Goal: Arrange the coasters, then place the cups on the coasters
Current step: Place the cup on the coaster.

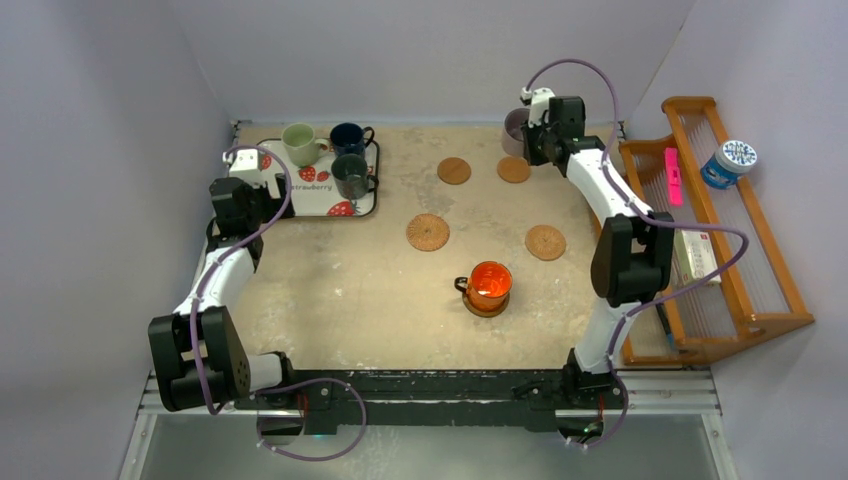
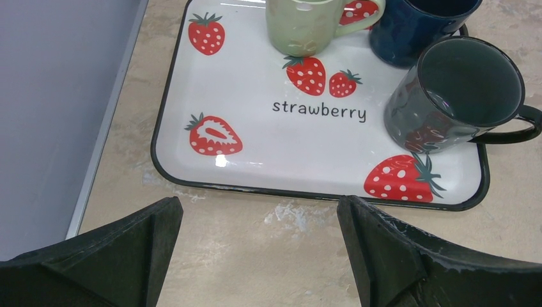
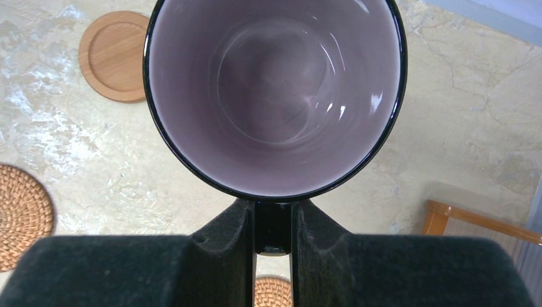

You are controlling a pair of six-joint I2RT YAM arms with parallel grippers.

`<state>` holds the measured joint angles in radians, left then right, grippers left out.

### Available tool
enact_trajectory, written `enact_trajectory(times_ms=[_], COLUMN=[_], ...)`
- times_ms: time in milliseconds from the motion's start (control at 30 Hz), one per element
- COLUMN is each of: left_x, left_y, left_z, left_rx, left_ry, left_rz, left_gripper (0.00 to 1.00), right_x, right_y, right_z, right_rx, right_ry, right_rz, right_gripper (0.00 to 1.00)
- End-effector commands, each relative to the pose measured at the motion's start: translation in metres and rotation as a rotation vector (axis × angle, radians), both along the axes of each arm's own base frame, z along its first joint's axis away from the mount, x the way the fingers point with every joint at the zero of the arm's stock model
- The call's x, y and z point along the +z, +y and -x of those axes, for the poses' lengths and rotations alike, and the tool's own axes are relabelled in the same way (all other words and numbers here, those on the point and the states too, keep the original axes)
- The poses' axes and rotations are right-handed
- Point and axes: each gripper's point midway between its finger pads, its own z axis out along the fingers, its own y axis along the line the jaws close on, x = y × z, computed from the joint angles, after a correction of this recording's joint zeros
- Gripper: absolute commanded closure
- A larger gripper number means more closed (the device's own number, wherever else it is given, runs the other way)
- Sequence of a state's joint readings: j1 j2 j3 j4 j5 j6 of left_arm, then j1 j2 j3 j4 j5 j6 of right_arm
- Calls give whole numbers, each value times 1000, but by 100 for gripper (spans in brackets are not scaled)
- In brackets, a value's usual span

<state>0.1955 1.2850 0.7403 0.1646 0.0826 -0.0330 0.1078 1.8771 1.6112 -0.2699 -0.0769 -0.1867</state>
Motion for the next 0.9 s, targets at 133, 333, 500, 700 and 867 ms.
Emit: enact_trajectory(times_ms=[133, 333, 500, 700, 867], left_x=[9, 7, 6, 6, 5], left_y=[0, -1, -2, -2, -3], left_z=[-6, -7, -7, -7, -7], left_rx=[-14, -20, -23, -25, -27], left_ry=[-42, -38, -36, -35, -34], left_rz=[2, 8, 9, 10, 11], left_gripper=[0, 0, 0, 0, 0], right_x=[17, 6, 0, -5, -8], right_y=[1, 0, -2, -3, -4], right_z=[-22, -22, -22, -24, -24], right_rx=[34, 37, 36, 33, 32], right_ry=[-103, -79, -67, -57, -51], right_rz=[-8, 0, 4, 11, 11], right_gripper=[100, 100, 100, 100, 100])
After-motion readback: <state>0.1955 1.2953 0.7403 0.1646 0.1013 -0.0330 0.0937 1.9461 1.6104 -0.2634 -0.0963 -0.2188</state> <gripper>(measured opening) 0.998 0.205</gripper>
